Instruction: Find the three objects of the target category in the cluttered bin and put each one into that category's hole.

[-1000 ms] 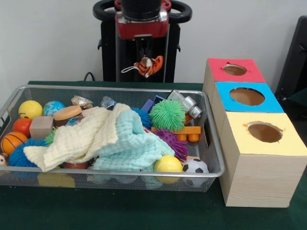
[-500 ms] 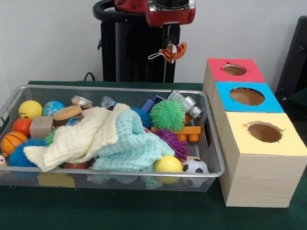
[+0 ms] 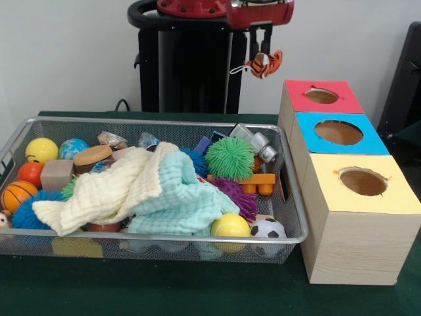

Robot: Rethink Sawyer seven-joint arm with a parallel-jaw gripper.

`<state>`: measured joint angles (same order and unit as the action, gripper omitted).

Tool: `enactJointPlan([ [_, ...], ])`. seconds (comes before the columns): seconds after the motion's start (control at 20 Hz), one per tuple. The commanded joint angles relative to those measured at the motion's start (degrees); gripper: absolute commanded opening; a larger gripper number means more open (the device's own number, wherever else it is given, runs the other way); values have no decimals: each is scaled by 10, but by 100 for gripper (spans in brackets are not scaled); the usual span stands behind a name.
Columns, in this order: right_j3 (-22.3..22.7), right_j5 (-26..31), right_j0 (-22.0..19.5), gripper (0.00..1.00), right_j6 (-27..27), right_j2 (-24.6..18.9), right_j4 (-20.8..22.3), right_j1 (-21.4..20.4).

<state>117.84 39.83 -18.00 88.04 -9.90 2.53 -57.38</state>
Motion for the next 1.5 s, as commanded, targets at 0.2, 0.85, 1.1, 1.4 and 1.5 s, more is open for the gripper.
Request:
enactJointPlan([
  [0.2,59,-84,28,0,179,16,-106,14],
  [0.85,82,-102,84,0,197,45,-175,29],
  [1.1,110,-134,84,0,191,32,-199,31],
  [1.4,134,-165,85,0,190,12,-230,34],
  [1.5,143,-179,81,0,185,2,-242,32],
])
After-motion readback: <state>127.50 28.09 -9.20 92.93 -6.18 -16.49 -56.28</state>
